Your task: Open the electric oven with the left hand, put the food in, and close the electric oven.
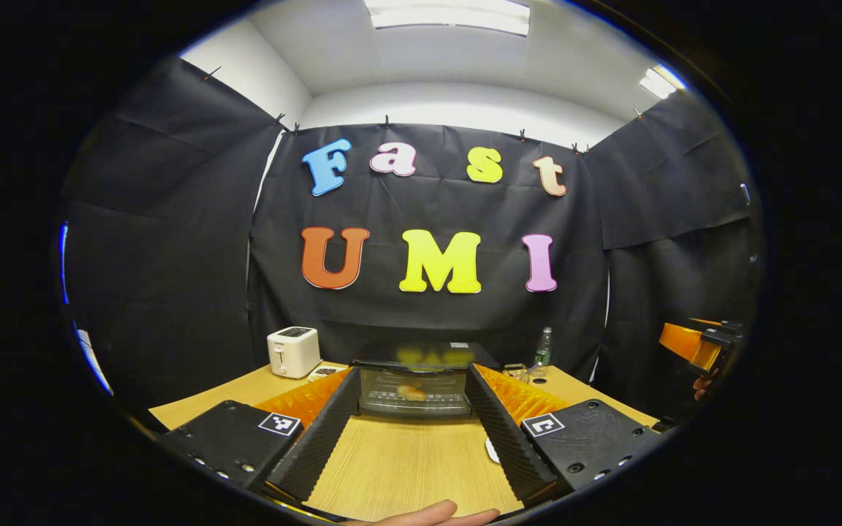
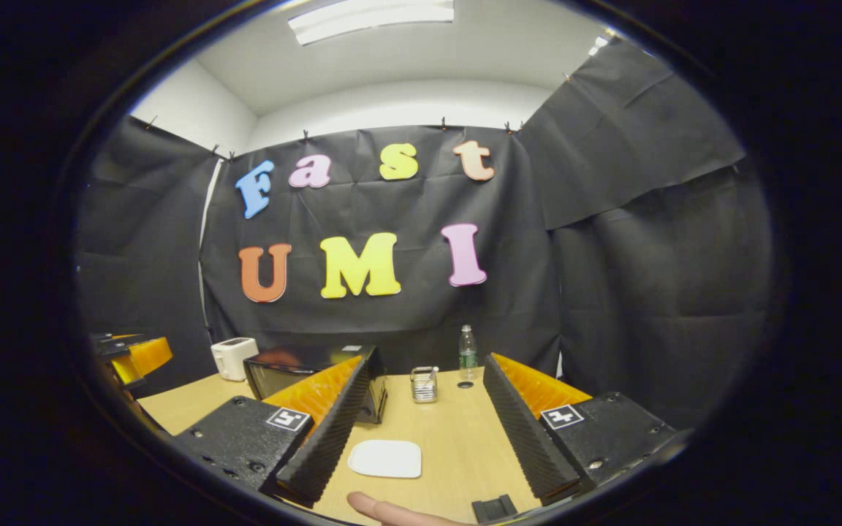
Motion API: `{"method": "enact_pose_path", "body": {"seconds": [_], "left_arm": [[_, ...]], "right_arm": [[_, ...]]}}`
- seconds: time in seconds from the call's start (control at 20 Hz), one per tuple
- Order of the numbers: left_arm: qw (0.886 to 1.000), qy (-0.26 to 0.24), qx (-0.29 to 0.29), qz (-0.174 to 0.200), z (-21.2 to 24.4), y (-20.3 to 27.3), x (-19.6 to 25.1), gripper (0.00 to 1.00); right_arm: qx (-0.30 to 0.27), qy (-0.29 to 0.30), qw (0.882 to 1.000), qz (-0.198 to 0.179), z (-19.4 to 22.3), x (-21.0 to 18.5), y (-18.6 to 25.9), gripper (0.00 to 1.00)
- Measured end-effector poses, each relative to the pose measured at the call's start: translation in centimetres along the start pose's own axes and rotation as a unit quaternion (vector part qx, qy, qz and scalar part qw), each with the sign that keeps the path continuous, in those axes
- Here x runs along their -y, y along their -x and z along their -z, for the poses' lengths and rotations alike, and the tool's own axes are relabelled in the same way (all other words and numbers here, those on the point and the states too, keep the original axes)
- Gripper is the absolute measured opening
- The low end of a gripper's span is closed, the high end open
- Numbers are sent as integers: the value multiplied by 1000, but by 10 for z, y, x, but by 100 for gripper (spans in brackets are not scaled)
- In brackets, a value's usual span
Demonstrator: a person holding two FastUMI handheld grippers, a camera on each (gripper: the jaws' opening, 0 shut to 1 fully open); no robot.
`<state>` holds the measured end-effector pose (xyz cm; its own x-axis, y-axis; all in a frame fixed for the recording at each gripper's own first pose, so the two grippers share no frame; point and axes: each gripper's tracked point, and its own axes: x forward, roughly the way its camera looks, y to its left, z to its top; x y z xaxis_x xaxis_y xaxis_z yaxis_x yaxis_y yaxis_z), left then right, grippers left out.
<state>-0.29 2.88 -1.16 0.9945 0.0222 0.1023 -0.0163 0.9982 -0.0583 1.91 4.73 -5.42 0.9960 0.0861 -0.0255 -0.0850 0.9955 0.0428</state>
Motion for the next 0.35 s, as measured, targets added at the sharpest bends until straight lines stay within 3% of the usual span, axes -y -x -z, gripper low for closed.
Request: {"method": "enact_pose_path", "body": {"seconds": [0.35], "left_arm": [[1000, -16, -16, 1, 14, -1, 6, 94]], "right_arm": [[-1, -3, 1000, 2, 5, 8, 4, 96]]}}
